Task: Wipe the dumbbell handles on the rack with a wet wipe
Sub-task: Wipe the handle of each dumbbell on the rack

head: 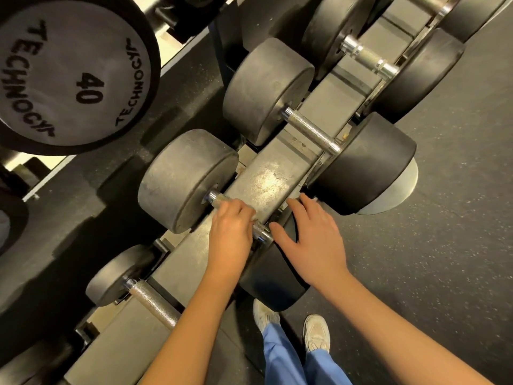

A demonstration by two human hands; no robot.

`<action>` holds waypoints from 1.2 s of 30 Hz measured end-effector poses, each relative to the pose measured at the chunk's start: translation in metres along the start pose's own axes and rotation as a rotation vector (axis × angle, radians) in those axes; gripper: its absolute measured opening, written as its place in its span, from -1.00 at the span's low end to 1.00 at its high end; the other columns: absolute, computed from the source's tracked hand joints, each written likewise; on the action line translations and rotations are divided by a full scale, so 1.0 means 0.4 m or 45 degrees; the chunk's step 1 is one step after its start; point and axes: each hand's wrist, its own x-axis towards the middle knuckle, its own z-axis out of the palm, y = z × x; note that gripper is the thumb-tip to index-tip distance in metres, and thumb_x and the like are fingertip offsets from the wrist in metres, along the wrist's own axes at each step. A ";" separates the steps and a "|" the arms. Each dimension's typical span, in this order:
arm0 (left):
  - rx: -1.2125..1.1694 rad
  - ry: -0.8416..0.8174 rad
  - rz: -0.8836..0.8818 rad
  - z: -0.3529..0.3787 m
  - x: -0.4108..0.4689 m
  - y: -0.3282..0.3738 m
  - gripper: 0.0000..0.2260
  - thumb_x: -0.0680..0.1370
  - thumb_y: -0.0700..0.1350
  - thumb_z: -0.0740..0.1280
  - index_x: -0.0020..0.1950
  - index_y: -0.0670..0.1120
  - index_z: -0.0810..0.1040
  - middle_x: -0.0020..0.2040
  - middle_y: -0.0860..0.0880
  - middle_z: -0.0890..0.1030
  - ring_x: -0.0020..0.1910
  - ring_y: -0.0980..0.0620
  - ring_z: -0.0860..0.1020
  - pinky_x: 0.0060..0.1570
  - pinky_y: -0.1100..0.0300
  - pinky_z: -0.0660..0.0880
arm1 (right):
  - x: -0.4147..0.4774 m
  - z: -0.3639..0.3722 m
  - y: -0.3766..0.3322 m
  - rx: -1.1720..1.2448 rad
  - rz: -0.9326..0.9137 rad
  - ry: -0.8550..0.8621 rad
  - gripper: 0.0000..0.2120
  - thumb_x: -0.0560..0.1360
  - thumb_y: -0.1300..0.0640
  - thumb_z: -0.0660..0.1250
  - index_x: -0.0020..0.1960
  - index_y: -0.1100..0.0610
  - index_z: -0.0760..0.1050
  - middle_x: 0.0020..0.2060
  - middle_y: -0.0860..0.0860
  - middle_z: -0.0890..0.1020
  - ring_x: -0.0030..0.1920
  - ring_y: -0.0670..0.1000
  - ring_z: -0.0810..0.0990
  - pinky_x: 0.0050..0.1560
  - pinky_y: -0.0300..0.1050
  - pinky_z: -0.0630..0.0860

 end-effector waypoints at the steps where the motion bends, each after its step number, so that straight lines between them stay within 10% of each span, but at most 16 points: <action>1: 0.006 -0.036 0.031 0.006 0.006 0.000 -0.86 0.33 -0.38 0.50 -0.19 -0.24 0.61 -0.23 -0.12 0.53 -0.21 -0.12 0.50 -0.26 0.10 0.42 | -0.003 -0.009 0.003 0.079 -0.016 -0.019 -0.35 0.48 -0.31 0.00 0.42 0.05 0.34 0.39 0.00 0.37 0.39 -0.01 0.31 0.38 -0.08 0.20; 10: -0.501 -0.032 -0.188 0.001 0.156 0.082 -0.95 0.49 -0.24 0.41 -0.16 -0.19 0.64 -0.23 0.10 0.49 -0.22 0.37 0.44 -0.12 0.61 0.24 | 0.130 -0.201 0.152 -0.093 -0.057 0.462 -0.57 0.56 0.01 0.16 0.32 0.26 0.42 0.33 0.16 0.44 0.37 0.16 0.36 0.35 0.04 0.26; 17: -0.698 -0.015 -0.242 0.044 0.292 0.143 -0.87 0.53 -0.26 0.36 -0.22 -0.23 0.58 -0.23 0.17 0.45 -0.17 0.49 0.42 -0.17 0.60 0.29 | 0.303 -0.236 0.265 -0.309 0.113 0.209 -0.32 0.56 -0.27 0.05 0.52 0.13 0.14 0.50 0.09 0.23 0.50 0.07 0.17 0.46 0.09 0.17; 36: -0.119 0.199 0.062 0.174 0.478 0.153 -0.88 0.45 -0.35 0.40 -0.03 -0.27 0.60 -0.16 -0.19 0.55 -0.17 -0.15 0.53 -0.20 0.21 0.33 | 0.313 -0.226 0.257 -0.319 0.137 0.309 -0.26 0.47 -0.35 -0.05 0.49 0.08 0.23 0.46 0.04 0.31 0.45 0.02 0.27 0.41 0.00 0.23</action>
